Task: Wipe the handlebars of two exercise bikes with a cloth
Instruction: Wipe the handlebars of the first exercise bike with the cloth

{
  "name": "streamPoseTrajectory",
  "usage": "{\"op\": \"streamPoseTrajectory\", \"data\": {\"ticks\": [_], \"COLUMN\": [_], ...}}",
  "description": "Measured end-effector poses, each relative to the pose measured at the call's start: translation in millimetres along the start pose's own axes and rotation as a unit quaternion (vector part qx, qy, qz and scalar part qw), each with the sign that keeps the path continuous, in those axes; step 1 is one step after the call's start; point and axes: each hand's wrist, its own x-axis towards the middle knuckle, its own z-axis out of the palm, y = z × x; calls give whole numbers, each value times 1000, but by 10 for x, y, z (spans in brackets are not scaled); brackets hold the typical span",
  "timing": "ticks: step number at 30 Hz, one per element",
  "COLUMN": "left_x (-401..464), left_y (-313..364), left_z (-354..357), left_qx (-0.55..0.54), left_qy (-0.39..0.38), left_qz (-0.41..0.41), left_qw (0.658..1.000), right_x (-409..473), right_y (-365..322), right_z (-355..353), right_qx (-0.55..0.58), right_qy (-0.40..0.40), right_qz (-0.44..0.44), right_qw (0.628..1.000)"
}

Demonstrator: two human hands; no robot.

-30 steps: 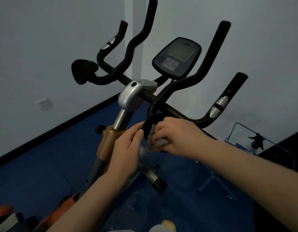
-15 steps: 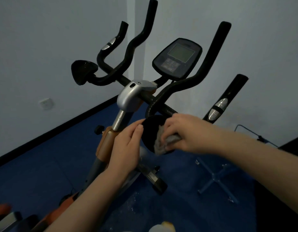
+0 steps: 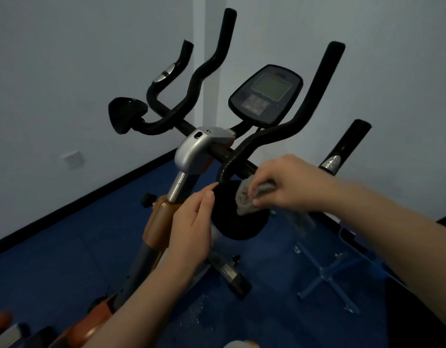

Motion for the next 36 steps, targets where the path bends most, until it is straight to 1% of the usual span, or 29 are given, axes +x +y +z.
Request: {"op": "streamPoseTrajectory", "data": {"ticks": [1,3,5,6,7,9,11,12,13,16,18,20,23,24,25,26,28,29,30,31,33,35,36], "left_x": [1,-2,-3,-1,5,17,17,12,6,-20,-23,-17,-19,-22,-27,-27,-19,-12,-6,-1,7,5,12], "left_y": [-19,-42,-44,-43,-43,-52,-71,-81,-94,-120,-131,-129,-101,-90,-76,-69,-82,-95,-116,-140,-173,-167,-165], "left_z": [17,37,31,20,7,-10,-10,-11,-12,-16,-31,-34,-31,-36,-47,-57,-72,-74,-70,-57,-7,57,82], "left_qx": [-7,-19,-24,-26,-28,-27,-25,-28,-28,-23,-11,-7,-13,-6,4,11,6,2,-5,-14,-37,-50,-52], "left_qy": [3,9,5,0,-6,-10,-7,-6,-5,-3,1,-1,-1,0,1,3,0,-1,-3,-5,-4,5,9], "left_qz": [1,6,5,2,0,-3,-2,-3,-4,-4,-5,0,1,1,1,2,7,7,8,9,13,21,24], "left_qw": [1000,1000,1000,1000,1000,1000,1000,1000,1000,1000,1000,1000,1000,1000,1000,1000,1000,1000,1000,1000,999,999,998], "right_x": [55,145,132,86,31,-65,-85,-59,-23,3,-99,-231,-262,-213,-139,-58,64,84,73,34,-52,-117,-128], "right_y": [-40,-137,-198,-198,-183,-162,-153,-158,-166,-145,-151,-177,-229,-236,-255,-280,-335,-367,-382,-382,-373,-373,-367], "right_z": [-16,75,254,319,330,213,48,4,-3,165,333,365,152,99,89,129,317,433,539,613,668,642,611], "right_qx": [9,39,57,49,31,4,6,12,21,71,88,94,88,81,81,87,88,75,59,38,-21,-67,-73], "right_qy": [27,111,143,142,124,50,-35,-47,-28,97,131,114,1,-18,-4,42,161,201,226,229,185,108,74], "right_qz": [-1,-4,11,20,30,70,107,110,110,124,123,122,134,134,130,124,97,76,56,40,9,-11,-23], "right_qw": [1000,993,988,989,991,996,994,993,993,985,980,981,987,988,988,988,978,974,971,972,983,992,994]}}
